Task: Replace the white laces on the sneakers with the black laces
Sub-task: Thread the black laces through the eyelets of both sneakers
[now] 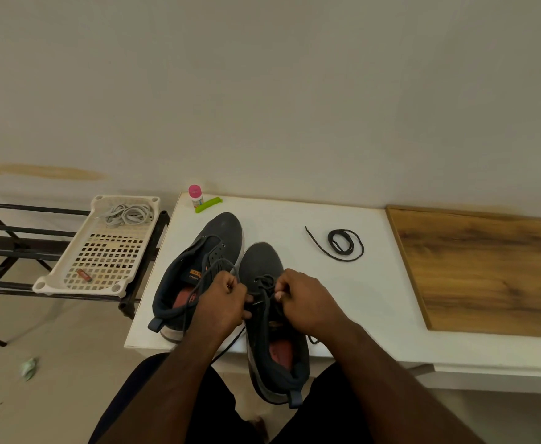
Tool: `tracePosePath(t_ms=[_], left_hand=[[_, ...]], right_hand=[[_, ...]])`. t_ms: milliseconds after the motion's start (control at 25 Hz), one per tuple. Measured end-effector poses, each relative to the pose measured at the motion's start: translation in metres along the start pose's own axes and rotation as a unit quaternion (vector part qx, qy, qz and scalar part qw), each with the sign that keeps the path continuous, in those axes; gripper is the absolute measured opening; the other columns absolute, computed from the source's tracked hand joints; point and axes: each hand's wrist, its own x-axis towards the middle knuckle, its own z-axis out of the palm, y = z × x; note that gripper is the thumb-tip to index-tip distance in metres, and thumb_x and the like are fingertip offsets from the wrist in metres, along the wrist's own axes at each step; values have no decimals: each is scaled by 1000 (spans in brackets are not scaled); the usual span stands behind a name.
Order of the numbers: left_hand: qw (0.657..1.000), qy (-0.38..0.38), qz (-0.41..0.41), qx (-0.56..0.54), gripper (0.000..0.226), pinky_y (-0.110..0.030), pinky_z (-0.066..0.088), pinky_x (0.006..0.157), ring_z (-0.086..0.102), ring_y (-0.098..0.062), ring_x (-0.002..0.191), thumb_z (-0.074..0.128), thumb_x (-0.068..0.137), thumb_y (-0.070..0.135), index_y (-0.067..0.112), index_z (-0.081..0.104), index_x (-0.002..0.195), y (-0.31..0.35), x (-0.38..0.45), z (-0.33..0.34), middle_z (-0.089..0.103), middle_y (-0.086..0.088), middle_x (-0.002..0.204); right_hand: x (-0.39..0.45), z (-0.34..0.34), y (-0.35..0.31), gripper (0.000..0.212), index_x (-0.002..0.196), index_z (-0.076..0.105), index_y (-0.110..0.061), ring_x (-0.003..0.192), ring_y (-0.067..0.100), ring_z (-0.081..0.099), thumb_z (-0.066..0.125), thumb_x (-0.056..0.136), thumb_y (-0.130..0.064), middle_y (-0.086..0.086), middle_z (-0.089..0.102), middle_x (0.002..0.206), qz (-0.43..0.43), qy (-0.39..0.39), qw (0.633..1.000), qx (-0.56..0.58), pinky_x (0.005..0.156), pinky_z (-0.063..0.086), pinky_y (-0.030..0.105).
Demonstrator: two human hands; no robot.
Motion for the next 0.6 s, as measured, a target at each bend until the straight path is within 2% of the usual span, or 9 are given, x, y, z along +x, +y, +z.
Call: tracePosePath(t_ms=[120,200,280,320,360,480,520,600], left_hand=[[1000,2,-8,-8,8,-30,46,53,62,-21,58,45,97,16,10,46,91,0,0,0,71,-12,84],[1000,2,-11,-6,8,-30,46,53,62,-22,59,45,97,16,9,47,94,-1,0,-2,71,-13,85],[1000,-1,-11,-8,9,-30,46,53,61,-21,60,46,97,16,8,48,95,-2,1,-2,71,-13,85],[1000,-3,-10,-3,9,-29,46,54,61,-20,60,46,97,17,9,48,95,-3,1,-2,70,-11,84],[1000,-6,-8,4,9,-28,46,54,62,-18,61,47,97,18,10,49,95,-3,1,-2,70,-10,84],[1000,-4,4,22,6,-25,45,56,64,-16,65,51,96,19,13,50,93,-2,0,-2,70,-7,85],[1000,3,12,29,5,-26,46,57,64,-17,66,53,95,18,15,50,93,-2,0,-2,69,-8,85],[998,34,35,48,11,-30,48,59,64,-21,67,60,91,18,18,50,92,0,-2,-3,67,-10,82]], right_hand=[[0,-4,13,16,91,55,-20,79,17,65,47,97,-8,4,67,85,79,34,977,196,71,53,33],[-2,-6,21,17,94,54,-16,79,21,68,43,99,-5,11,69,85,144,66,920,360,73,58,41],[-3,-8,33,13,97,55,-15,84,22,70,47,98,-5,11,71,89,196,122,871,435,80,58,45],[-3,-10,40,10,98,57,-17,88,21,70,52,97,-7,9,72,94,211,156,867,424,84,57,44],[-3,-13,48,9,100,59,-19,94,18,68,58,96,-11,5,72,100,217,188,882,375,89,54,42],[-11,-20,55,25,115,64,-21,105,5,55,63,92,-13,-12,61,113,177,223,947,147,96,43,26],[-14,-19,51,27,116,65,-21,102,3,54,64,90,-11,-14,59,111,153,225,954,124,95,42,23],[-21,-12,39,25,109,67,-24,90,3,61,68,87,-13,-14,66,103,118,183,958,188,89,50,27]])
